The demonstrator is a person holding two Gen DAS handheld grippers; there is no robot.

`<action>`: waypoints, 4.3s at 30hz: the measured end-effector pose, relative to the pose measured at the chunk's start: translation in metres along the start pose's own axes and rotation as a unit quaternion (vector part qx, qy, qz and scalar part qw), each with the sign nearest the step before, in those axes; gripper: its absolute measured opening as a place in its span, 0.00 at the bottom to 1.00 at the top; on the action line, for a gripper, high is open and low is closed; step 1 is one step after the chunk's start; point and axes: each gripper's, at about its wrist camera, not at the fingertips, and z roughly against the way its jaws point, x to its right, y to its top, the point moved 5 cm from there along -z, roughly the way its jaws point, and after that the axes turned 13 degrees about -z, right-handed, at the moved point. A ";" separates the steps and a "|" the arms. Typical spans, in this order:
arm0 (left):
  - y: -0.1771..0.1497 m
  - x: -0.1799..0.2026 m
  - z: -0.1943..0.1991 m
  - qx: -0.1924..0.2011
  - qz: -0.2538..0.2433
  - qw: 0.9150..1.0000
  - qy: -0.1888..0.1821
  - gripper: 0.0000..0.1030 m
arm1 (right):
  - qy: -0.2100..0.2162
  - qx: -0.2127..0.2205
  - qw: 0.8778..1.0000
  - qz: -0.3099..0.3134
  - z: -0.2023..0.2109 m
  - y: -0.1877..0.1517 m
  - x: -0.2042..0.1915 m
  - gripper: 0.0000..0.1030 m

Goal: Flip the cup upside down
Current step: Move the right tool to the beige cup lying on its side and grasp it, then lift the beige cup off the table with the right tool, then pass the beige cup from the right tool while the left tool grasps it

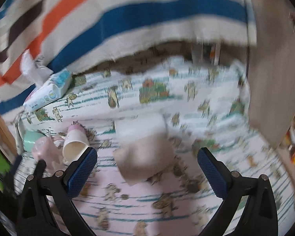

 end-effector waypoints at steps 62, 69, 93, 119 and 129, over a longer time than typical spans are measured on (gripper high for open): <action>-0.006 -0.039 -0.014 -0.042 0.083 0.996 0.012 1.00 | -0.034 -0.262 0.964 0.041 -0.090 -0.088 -0.059 0.68; -0.003 -0.034 -0.009 -0.029 0.061 0.997 0.029 1.00 | -0.005 -0.227 0.972 0.056 -0.074 -0.075 -0.064 0.79; 0.000 -0.008 -0.008 -0.015 0.005 1.000 0.005 1.00 | 0.093 0.152 0.980 0.089 0.006 0.001 0.027 1.00; 0.020 0.017 -0.040 -0.217 0.067 0.968 -0.103 1.00 | 0.047 0.149 0.985 0.080 0.003 0.002 0.048 1.00; 0.013 0.096 -0.075 -0.341 0.064 0.925 -0.154 0.93 | 0.013 0.147 0.987 0.066 -0.005 0.006 0.058 1.00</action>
